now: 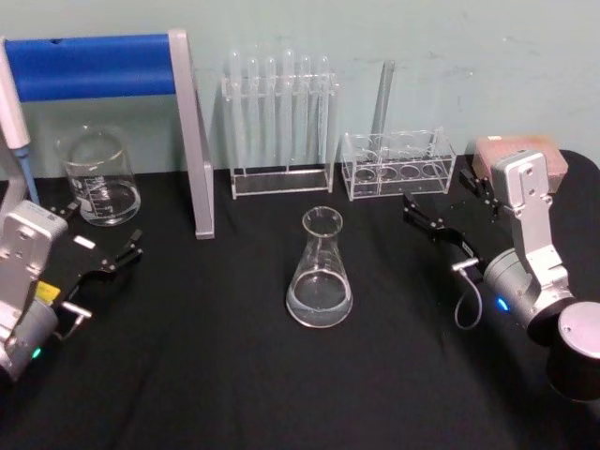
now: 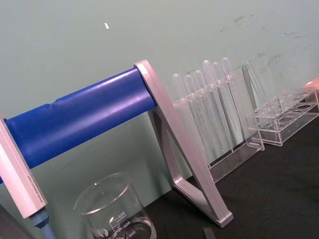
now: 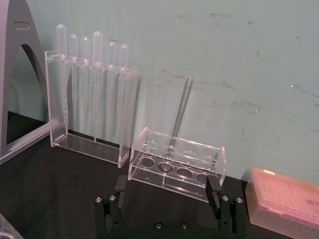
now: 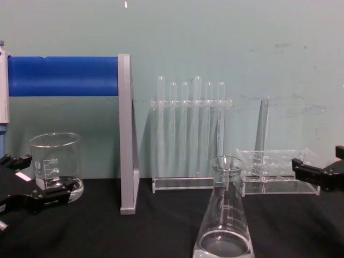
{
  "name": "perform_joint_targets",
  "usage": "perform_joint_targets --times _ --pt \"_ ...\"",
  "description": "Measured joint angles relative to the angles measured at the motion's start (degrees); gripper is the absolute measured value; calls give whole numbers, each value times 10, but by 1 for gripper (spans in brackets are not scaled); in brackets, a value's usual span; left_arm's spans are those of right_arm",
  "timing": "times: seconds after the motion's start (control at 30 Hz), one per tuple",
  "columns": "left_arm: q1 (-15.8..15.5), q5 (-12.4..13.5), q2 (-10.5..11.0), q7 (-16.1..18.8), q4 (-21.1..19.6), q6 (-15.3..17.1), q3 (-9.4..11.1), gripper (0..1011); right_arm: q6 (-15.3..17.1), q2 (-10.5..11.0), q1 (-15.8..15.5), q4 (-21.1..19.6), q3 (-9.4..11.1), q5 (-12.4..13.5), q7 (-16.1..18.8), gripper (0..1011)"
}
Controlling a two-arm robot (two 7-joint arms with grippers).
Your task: Grasp the erlenmeyer flask with one hand, shake it three times, then place it back.
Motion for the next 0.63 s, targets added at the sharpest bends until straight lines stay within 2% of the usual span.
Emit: perform_joint_targets --times 0.63 --pt "0 0 0 0 0 0 0 1001 0 0 0 0 0 0 0 1000"
